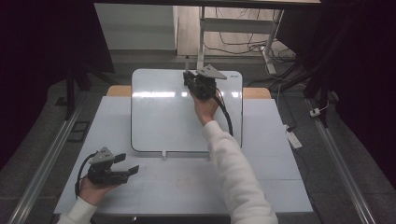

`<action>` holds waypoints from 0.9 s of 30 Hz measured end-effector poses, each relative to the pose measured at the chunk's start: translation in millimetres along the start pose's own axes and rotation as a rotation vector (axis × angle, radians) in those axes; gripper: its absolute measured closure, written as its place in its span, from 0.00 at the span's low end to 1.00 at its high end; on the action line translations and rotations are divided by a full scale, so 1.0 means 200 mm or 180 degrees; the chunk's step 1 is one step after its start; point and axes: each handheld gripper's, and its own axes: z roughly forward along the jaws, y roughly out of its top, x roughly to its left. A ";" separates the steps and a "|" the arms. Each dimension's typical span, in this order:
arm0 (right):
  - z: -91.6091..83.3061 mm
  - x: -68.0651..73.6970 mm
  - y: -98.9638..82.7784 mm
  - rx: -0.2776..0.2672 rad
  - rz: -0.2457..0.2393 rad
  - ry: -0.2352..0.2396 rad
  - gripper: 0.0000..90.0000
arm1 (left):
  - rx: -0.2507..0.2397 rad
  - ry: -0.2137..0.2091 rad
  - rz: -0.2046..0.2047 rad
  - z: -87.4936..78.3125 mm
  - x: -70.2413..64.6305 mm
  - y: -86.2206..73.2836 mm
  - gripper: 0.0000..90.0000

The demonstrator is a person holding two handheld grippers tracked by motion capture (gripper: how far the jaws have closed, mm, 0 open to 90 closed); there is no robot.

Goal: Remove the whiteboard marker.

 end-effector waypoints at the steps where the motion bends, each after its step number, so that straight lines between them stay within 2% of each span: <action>1: -0.02 -0.04 0.01 -0.0036 0.0057 -0.0075 0.90 | -0.0004 0.0000 -0.0002 0.00 0.00 0.00 0.27; 3: -0.04 -0.09 0.01 -0.0075 0.0143 -0.0145 0.90 | 0.0000 0.0000 0.0001 0.00 0.00 0.00 0.27; 5: -0.05 -0.09 0.01 -0.0081 0.0154 -0.0140 0.90 | 0.0007 -0.0004 0.0001 0.01 0.00 0.00 0.27; 9: -0.02 0.00 -0.04 0.0007 0.0069 0.0067 0.90 | 0.0024 -0.0003 0.0004 0.01 0.00 0.00 0.27; 11: -0.02 0.03 -0.05 0.0029 0.0025 0.0104 0.90 | 0.0022 0.0001 0.0002 0.01 0.00 0.00 0.27; 13: -0.03 0.00 -0.04 0.0017 0.0054 0.0079 0.90 | 0.0011 0.0006 -0.0002 0.01 0.00 0.00 0.27; 14: -0.04 -0.02 -0.03 0.0008 0.0053 -0.0006 0.90 | 0.0009 0.0005 -0.0004 0.00 0.00 0.00 0.27; 18: -0.10 -0.12 -0.02 -0.0038 0.0164 -0.0171 0.90 | 0.0010 0.0004 -0.0004 0.01 0.00 0.00 0.27; 22: -0.14 -0.12 -0.04 0.0018 0.0090 -0.0145 0.90 | 0.0022 0.0010 0.0006 0.01 0.00 0.00 0.27; 27: -0.25 -0.13 -0.04 -0.0013 0.0155 -0.0028 0.90 | 0.0038 0.0018 0.0008 0.02 0.01 0.00 0.27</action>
